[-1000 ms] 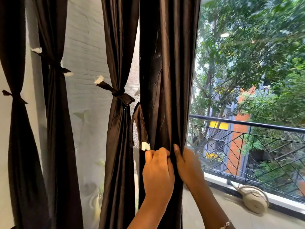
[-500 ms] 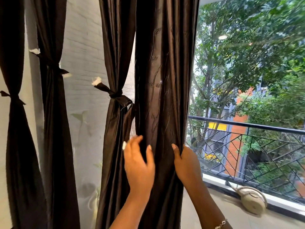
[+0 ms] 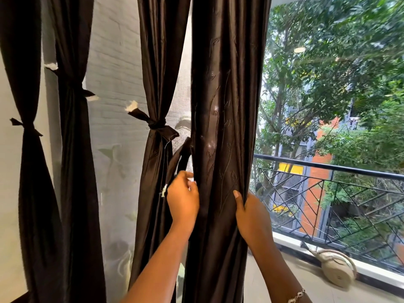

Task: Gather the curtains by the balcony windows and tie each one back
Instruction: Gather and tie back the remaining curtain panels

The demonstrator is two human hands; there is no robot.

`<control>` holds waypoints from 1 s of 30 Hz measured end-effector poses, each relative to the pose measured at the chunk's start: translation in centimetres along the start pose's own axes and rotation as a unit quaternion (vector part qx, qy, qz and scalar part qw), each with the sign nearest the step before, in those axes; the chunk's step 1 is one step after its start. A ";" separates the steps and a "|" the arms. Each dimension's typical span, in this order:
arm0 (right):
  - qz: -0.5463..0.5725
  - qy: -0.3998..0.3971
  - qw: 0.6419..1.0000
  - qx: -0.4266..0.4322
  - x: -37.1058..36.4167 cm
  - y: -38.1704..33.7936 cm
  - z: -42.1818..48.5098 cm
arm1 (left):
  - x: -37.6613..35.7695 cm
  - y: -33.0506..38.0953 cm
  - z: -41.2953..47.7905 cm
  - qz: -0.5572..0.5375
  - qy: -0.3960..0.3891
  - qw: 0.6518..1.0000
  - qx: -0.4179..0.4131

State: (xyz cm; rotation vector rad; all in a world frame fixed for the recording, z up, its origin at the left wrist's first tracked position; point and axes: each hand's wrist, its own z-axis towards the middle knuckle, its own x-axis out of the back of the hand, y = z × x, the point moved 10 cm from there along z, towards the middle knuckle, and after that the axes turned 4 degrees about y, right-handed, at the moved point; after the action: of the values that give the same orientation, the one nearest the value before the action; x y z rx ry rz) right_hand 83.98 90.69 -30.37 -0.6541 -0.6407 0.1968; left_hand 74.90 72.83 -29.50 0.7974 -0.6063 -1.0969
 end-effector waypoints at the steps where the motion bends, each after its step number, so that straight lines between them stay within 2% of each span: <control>1: -0.003 0.003 1.000 -0.001 0.0 0.1 0.2 | -0.1 0.0 -0.5 -0.001 -0.001 1.000 -0.010; 4: 0.000 0.001 1.000 -0.002 -0.2 0.2 0.5 | -0.5 0.3 -2.5 -0.012 -0.003 0.999 -0.040; 9: 0.017 0.003 1.000 0.003 -0.5 -0.1 0.5 | -1.3 -0.6 -1.7 -0.014 0.006 1.000 0.019; 14: 0.018 0.006 1.000 0.003 -0.7 -0.2 0.4 | -1.8 -0.5 -0.8 0.014 -0.001 1.000 0.008; 20: -0.032 -0.006 0.999 0.006 -1.1 -0.1 1.1 | -1.5 1.4 -4.1 -0.020 -0.011 0.997 -0.070; 24: 0.036 -0.057 0.997 -0.021 -2.4 -0.8 1.1 | -1.6 0.9 -6.2 -0.083 -0.018 0.996 -0.023; 27: 0.122 -0.134 0.983 -0.030 -4.1 -1.4 0.7 | -1.5 2.1 -6.7 -0.061 -0.020 0.996 -0.064; 30: 0.131 -0.111 0.985 -0.029 -3.7 -1.6 1.3 | -1.8 1.7 -7.1 -0.103 -0.033 0.993 -0.046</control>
State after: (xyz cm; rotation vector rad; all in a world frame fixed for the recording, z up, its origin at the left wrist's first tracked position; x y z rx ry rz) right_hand 80.25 88.74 -30.42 -0.7782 -0.7754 0.5018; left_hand 80.67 76.74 -32.32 0.7578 -0.5329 -1.3350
